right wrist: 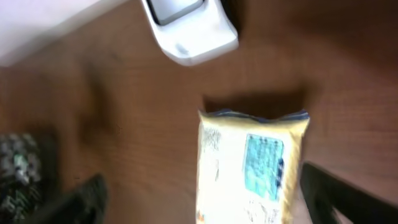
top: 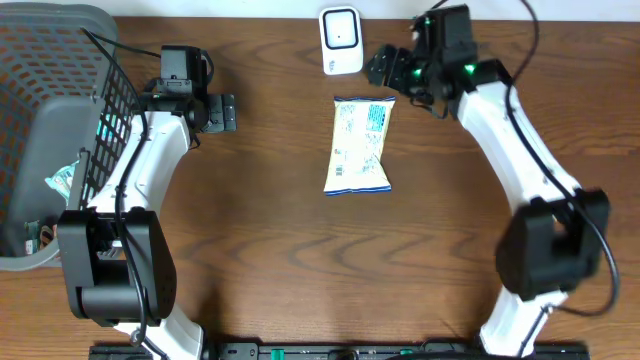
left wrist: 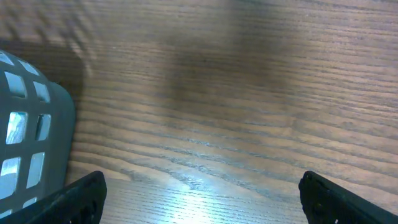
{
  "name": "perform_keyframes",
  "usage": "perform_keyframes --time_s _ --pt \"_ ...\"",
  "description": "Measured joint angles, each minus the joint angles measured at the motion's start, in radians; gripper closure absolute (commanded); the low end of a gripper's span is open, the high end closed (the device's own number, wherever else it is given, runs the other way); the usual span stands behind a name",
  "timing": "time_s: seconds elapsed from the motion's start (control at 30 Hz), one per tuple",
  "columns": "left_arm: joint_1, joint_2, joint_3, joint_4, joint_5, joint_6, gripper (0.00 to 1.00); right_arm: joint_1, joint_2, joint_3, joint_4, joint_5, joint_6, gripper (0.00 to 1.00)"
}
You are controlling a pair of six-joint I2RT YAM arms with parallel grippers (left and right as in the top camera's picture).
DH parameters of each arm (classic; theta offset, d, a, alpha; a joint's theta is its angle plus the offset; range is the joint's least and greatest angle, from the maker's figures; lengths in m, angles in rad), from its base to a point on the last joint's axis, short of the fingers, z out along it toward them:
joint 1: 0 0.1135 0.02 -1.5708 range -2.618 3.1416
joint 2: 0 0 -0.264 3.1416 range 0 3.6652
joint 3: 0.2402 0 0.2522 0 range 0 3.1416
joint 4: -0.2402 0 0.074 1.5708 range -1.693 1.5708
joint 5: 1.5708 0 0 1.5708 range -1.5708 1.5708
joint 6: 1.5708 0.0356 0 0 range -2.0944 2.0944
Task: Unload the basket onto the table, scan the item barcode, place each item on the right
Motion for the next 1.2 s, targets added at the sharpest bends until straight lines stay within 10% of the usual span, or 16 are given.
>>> perform_keyframes --time_s 0.7,1.2 --pt "0.000 0.000 0.000 0.000 0.000 0.000 0.02 -0.005 0.170 0.110 -0.121 0.041 -0.056 0.03" --pt "0.000 0.000 0.000 0.000 0.000 0.000 0.02 -0.094 0.359 0.114 -0.116 -0.299 -0.181 0.04"
